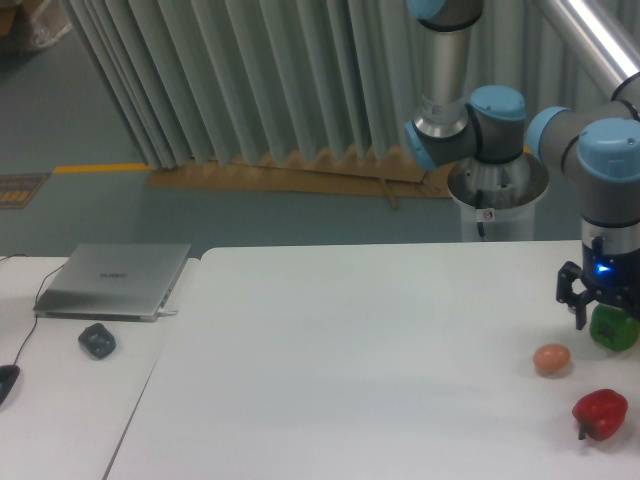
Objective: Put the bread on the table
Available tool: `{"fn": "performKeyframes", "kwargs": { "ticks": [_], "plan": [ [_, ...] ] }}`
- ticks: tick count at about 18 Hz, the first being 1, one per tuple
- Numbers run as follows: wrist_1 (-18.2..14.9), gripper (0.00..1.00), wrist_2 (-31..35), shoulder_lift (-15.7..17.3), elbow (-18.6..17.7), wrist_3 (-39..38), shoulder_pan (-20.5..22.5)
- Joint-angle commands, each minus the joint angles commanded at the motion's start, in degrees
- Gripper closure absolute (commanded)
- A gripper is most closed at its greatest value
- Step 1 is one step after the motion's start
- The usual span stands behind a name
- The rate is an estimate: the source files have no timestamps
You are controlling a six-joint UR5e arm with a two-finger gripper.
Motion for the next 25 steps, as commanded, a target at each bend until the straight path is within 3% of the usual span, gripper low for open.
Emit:
{"fn": "performKeyframes", "kwargs": {
  "ticks": [1, 3, 8, 13, 17, 19, 25],
  "plan": [
    [0.09, 0.00, -0.62, -1.57, 0.70, 6.44, 0.80],
    [0.53, 0.00, -0.27, -3.95, 1.32, 11.24, 1.86],
    [0.70, 0.00, -0.10, -5.97, 6.50, 11.17, 6.96],
    [3.95, 0.00, 1.93, -6.85, 7.30, 10.73, 11.26],
    [6.33, 0.00, 2.45, -10.36, 6.34, 10.38, 12.93],
    [8.78, 0.00, 2.72, -13.61, 6.60, 10.11, 13.81],
    [8.44, 0.00, 3.24, -14.41, 6.42, 9.76, 13.99]
  ]
}}
